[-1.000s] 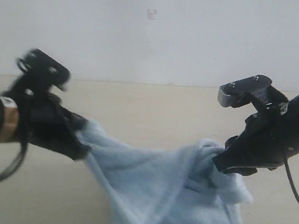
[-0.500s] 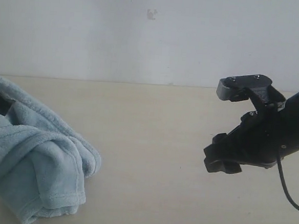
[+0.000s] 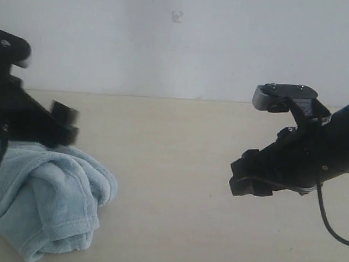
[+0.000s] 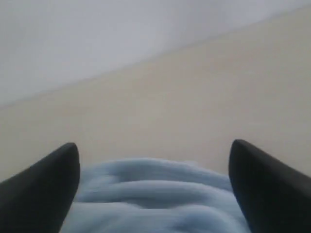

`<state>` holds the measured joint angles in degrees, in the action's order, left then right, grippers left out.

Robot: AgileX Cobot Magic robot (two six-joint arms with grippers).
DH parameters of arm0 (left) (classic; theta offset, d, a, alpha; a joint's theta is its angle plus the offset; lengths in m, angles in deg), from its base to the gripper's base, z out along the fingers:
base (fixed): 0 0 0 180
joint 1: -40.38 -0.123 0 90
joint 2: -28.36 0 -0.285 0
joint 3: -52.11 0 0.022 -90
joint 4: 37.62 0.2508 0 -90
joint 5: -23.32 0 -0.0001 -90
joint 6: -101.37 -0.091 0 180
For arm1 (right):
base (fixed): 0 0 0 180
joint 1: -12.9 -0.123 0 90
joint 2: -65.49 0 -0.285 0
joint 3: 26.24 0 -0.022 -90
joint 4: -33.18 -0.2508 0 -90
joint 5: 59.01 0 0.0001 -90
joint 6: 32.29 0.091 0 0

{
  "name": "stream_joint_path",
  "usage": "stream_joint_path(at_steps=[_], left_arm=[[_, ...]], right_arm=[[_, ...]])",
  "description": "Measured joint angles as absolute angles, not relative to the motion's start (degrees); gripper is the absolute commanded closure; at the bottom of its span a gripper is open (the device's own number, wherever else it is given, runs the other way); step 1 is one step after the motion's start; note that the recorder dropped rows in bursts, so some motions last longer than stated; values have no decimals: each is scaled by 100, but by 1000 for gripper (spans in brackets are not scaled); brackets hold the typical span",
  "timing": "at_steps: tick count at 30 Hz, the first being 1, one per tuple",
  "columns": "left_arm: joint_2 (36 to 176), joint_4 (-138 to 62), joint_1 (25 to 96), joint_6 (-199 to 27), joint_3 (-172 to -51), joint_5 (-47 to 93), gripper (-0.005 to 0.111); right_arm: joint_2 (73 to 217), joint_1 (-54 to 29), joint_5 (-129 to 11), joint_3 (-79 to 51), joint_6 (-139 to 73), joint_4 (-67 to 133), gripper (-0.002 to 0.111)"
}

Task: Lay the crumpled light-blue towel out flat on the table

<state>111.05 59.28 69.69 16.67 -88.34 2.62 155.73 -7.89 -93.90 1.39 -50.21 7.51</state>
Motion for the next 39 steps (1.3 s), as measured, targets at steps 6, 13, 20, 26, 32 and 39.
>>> stream_joint_path(at_steps=[6, 13, 20, 26, 32, 39], left_arm=[[11345, 6136, 7360, 1090, -8755, 3568, 56], [12215, 6245, 7418, -686, -8420, 2662, 46], [12451, 6258, 7418, -1465, -8222, 1925, 28], [12690, 6258, 7426, -2003, -8097, 1408, 31], [12880, 6267, 7426, -2060, -8097, 503, 88], [12183, 6235, 7426, -1954, -8464, 343, 102]], right_arm=[[15573, -789, -9347, 139, -5201, 510, 43], [15573, -789, -9380, 139, -5237, 464, 43], [15573, -789, -9380, 139, -5248, 454, 43], [15573, -789, -9391, 139, -5259, 370, 43], [15573, -789, -9391, 139, -5259, 360, 43], [15573, -789, -9391, 139, -5259, 348, 43]])
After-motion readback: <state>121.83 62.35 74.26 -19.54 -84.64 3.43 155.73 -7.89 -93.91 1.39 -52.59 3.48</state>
